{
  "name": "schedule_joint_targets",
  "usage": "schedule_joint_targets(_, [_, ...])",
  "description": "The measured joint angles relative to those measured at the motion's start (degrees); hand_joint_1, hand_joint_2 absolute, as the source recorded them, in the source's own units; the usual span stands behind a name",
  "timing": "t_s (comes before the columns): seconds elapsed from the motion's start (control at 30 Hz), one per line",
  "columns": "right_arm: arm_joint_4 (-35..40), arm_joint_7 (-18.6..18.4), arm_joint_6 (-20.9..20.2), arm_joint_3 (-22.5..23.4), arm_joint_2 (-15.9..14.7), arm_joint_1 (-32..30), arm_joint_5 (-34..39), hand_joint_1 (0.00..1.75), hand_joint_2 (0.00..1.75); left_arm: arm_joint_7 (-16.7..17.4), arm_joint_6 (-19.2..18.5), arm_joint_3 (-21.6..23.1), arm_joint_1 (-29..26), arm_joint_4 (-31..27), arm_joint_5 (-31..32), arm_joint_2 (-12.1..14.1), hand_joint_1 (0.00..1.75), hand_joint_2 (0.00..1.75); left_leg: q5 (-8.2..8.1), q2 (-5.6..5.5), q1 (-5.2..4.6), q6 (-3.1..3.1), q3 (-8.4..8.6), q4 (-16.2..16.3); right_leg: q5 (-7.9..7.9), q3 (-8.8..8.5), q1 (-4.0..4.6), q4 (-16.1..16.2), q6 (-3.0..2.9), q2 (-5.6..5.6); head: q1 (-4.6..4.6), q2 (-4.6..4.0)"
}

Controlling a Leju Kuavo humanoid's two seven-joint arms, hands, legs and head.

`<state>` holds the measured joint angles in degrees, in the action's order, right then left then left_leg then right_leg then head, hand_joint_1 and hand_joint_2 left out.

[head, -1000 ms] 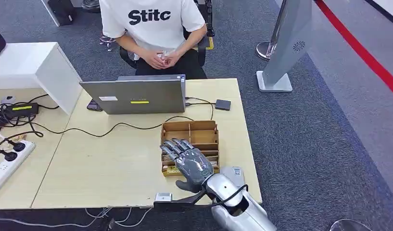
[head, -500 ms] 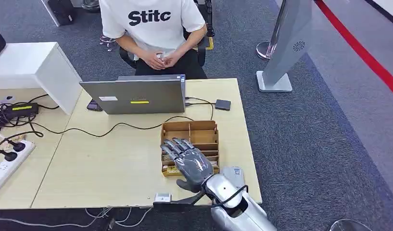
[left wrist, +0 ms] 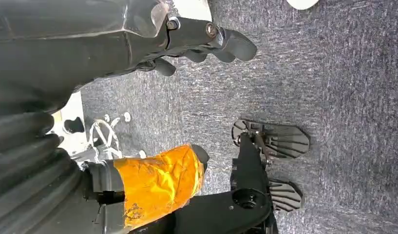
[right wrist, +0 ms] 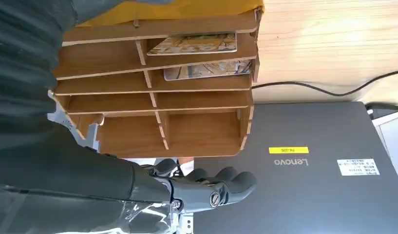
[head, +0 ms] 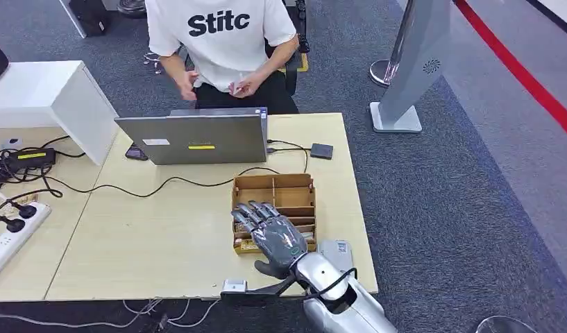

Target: Pass the card to the sensor for recognition and then transmit it.

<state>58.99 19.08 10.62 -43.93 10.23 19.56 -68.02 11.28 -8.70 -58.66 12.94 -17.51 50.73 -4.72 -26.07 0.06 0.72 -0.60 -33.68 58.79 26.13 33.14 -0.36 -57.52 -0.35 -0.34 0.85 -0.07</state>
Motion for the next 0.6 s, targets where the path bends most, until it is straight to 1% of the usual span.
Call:
schedule_joint_targets(0.3, [-1.53, 0.02, -0.18, 0.02, 0.50, 0.21, -0.83, 0.00, 1.75, 0.20, 0.35, 0.04, 0.30, 0.00, 0.11, -0.15, 0.00, 1.75, 0.00, 0.00, 0.00, 0.00, -0.01, 0.00, 0.00, 0.00, 0.00, 0.00, 0.00, 0.00, 0.00, 0.00])
schedule_joint_targets(0.43, [-4.50, 0.15, -0.96, 0.04, 2.12, 2.06, -0.85, 0.00, 1.75, 0.70, 0.39, 0.17, 0.69, 0.00, 0.20, -0.26, 0.00, 1.75, 0.01, 0.02, 0.00, -0.01, -0.01, 0.00, -0.02, 0.03, 0.00, 0.00, -0.02, 0.02, 0.00, 0.00])
schedule_joint_targets(0.6, [-7.91, 0.35, -0.76, 0.04, 3.72, 3.55, -0.96, 0.00, 1.75, 0.85, 0.44, 0.44, 1.15, 0.00, 0.35, -0.50, 0.00, 1.75, 0.04, 0.00, 0.00, -0.05, -0.02, 0.00, -0.03, 0.02, 0.00, -0.01, -0.02, 0.00, 0.00, 0.00])
